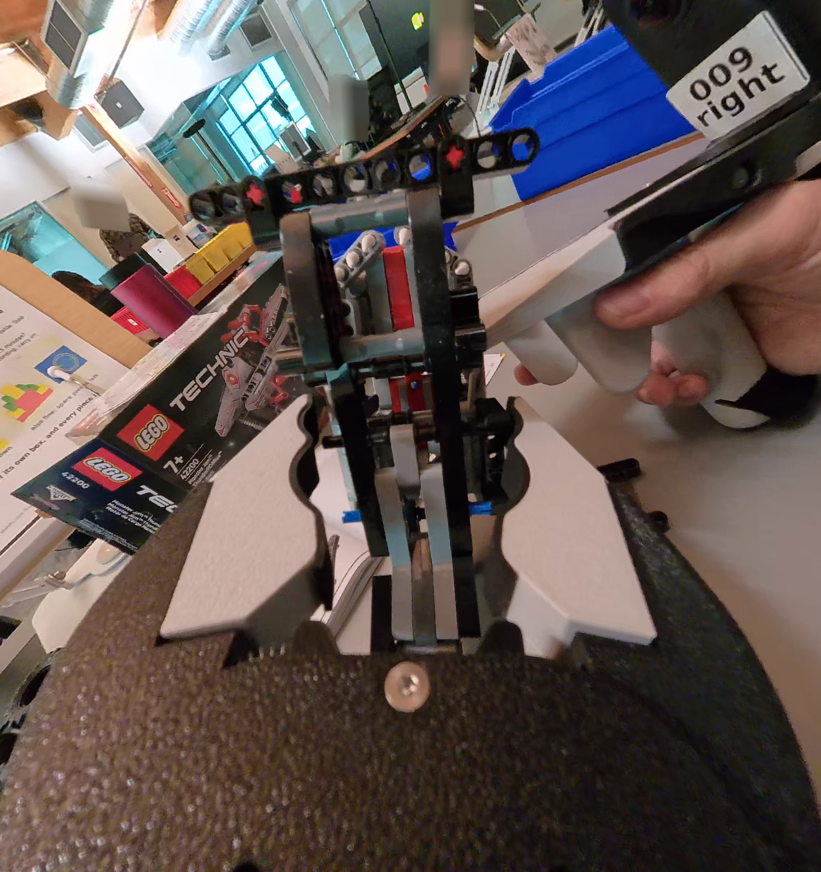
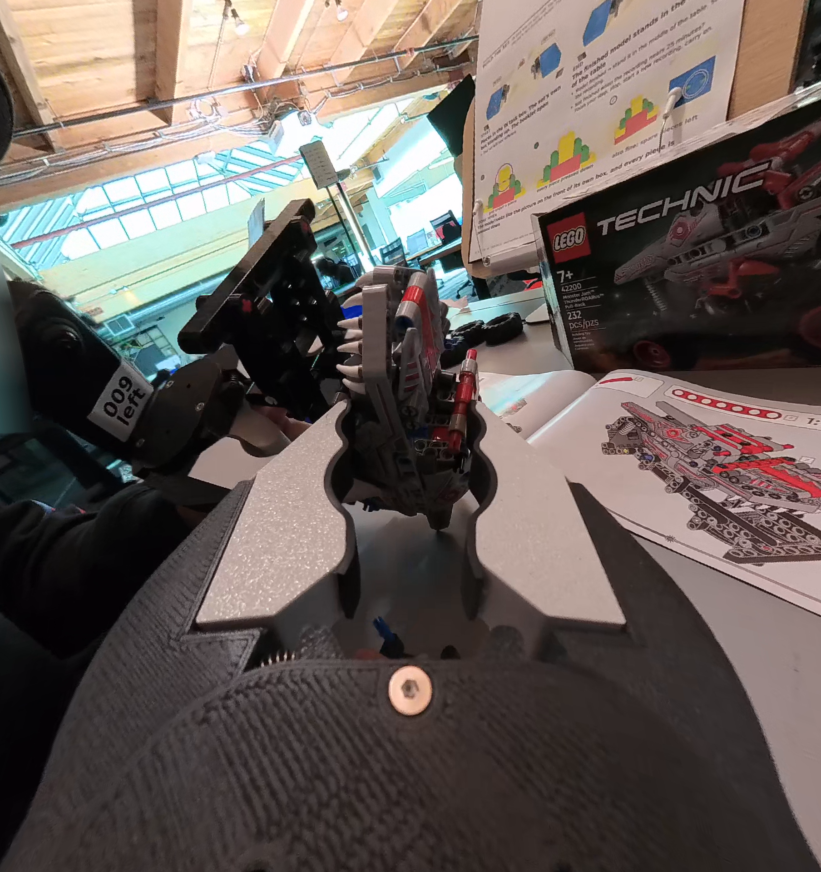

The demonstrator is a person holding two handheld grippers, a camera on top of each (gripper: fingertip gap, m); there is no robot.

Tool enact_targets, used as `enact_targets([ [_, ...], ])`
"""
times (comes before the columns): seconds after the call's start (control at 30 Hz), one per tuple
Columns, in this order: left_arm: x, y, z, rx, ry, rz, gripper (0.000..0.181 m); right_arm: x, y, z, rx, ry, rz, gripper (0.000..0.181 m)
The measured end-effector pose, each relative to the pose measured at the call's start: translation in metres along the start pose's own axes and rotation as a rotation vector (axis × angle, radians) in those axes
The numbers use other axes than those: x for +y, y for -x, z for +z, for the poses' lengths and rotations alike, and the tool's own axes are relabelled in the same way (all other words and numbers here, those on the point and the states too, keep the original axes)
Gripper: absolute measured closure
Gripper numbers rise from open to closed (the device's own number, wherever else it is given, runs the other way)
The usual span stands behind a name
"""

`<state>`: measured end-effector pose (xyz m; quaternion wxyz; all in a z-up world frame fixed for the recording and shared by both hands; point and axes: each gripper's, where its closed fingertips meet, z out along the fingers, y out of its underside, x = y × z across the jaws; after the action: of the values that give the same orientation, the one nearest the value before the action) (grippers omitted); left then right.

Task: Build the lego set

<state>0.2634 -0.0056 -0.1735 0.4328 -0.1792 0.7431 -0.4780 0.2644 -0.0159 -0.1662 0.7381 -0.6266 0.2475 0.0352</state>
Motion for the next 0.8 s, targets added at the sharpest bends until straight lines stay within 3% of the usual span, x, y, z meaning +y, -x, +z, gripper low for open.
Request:
enact_targets([
  [0.8, -0.0069, 0.0018, -0.0073, 0.087, -0.044, -0.186, 0.11, -0.0029, -0.0038, 0.0021, 0.055, -0.02, -0.02, 0.136],
])
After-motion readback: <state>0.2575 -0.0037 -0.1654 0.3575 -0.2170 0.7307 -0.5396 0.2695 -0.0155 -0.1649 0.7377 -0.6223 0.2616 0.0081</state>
